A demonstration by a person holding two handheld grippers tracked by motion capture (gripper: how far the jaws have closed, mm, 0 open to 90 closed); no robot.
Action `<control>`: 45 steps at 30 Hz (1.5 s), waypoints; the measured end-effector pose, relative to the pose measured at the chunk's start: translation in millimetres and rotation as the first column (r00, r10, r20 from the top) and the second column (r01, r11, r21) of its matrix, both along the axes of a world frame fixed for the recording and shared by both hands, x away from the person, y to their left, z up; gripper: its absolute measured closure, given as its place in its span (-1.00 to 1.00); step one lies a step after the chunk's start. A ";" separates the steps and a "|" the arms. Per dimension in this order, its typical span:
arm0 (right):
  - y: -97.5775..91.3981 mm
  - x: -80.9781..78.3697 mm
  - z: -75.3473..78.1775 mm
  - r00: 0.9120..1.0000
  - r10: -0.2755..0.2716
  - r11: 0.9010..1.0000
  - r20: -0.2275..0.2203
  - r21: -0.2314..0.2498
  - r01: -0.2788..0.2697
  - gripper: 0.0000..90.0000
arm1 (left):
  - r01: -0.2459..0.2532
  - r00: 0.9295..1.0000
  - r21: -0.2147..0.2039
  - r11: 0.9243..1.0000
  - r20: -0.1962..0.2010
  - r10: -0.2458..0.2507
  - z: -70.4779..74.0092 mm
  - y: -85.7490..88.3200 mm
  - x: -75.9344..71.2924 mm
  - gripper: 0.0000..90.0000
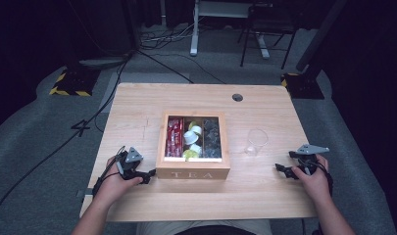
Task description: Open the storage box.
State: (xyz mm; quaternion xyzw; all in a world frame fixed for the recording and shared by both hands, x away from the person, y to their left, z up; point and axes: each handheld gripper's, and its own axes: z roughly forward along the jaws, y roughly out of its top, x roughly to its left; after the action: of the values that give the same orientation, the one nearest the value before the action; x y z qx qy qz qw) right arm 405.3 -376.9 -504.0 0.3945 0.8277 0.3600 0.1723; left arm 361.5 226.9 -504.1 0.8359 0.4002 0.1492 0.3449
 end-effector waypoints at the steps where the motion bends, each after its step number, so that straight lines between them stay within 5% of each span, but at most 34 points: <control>1: 0.0 0.0 0.0 1.000 0.000 1.000 0.000 0.000 0.000 -0.73 | 0.001 1.000 -0.001 1.000 0.000 -0.001 -0.1 0.1 0.1 -0.61; 5: 0.0 0.0 0.0 1.000 0.000 1.000 0.000 0.000 0.000 -0.73 | 0.006 1.000 -0.004 1.000 -0.001 -0.006 0.4 1.6 0.8 -0.58; 8: 0.0 0.1 0.0 1.000 0.000 1.000 0.000 0.000 0.000 -0.73 | -0.021 0.999 -0.055 0.998 -0.031 0.019 2.7 8.3 3.3 -0.44; 10: 0.0 0.1 0.0 1.000 0.000 1.000 0.000 0.000 0.000 -0.73 | -0.038 0.998 -0.052 0.998 -0.054 0.035 6.5 12.5 4.3 -0.40; 15: 0.1 0.2 0.0 1.000 0.000 1.000 0.001 -0.001 0.000 -0.74 | -0.073 0.997 -0.069 0.995 -0.002 0.073 21.7 19.5 3.8 -0.37; 23: 0.9 1.9 0.0 1.000 -0.002 1.000 -0.002 -0.001 0.002 -0.75 | -0.065 0.995 -0.163 0.984 0.066 0.076 54.2 26.9 1.1 -0.34; 33: 1.1 1.9 0.0 1.000 -0.002 1.000 -0.001 -0.003 0.002 -0.75 | 0.014 0.995 -0.195 0.981 0.097 0.005 82.4 16.6 -15.2 -0.36; 45: 1.0 1.9 0.0 1.000 -0.002 1.000 -0.002 -0.002 0.002 -0.75 | 0.115 0.989 -0.172 0.978 0.113 -0.097 82.1 -12.3 -34.6 -0.59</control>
State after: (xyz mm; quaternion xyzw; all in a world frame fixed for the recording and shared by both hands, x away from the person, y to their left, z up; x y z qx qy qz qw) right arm 407.2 -375.9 -503.9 0.3953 0.8279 0.3587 0.1723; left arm 326.9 214.6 -422.0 0.8130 0.3484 0.1374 0.4459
